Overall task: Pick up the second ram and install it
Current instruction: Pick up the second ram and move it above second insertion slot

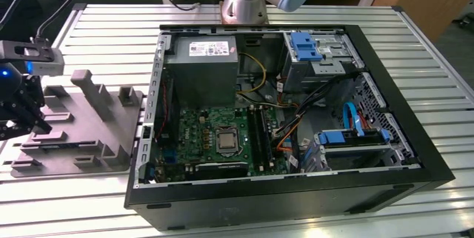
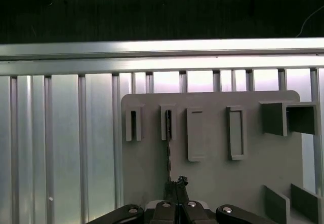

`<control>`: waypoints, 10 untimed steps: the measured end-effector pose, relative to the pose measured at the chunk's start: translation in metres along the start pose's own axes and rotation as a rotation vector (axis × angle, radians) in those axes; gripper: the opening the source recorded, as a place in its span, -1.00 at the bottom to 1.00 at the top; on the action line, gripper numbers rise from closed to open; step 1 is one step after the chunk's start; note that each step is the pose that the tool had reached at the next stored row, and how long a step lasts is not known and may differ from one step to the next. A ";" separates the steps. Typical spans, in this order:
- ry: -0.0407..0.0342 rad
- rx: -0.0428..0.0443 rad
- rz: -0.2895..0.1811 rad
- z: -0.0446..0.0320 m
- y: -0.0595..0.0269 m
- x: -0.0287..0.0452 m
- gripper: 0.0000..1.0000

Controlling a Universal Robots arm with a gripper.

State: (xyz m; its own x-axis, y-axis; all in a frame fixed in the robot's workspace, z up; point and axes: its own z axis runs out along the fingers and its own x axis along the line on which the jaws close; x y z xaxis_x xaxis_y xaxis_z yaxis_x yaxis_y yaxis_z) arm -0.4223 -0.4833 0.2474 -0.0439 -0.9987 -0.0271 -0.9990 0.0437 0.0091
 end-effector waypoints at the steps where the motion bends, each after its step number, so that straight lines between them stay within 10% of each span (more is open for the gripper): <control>1: 0.0002 -0.0002 0.000 0.0015 0.0000 0.0000 -0.80; 10: 0.0001 0.0000 0.001 0.0111 -0.0001 0.0003 -0.80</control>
State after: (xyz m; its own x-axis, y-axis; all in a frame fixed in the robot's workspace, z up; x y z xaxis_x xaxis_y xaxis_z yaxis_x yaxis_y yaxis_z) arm -0.4224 -0.4833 0.2363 -0.0448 -0.9986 -0.0270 -0.9990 0.0445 0.0092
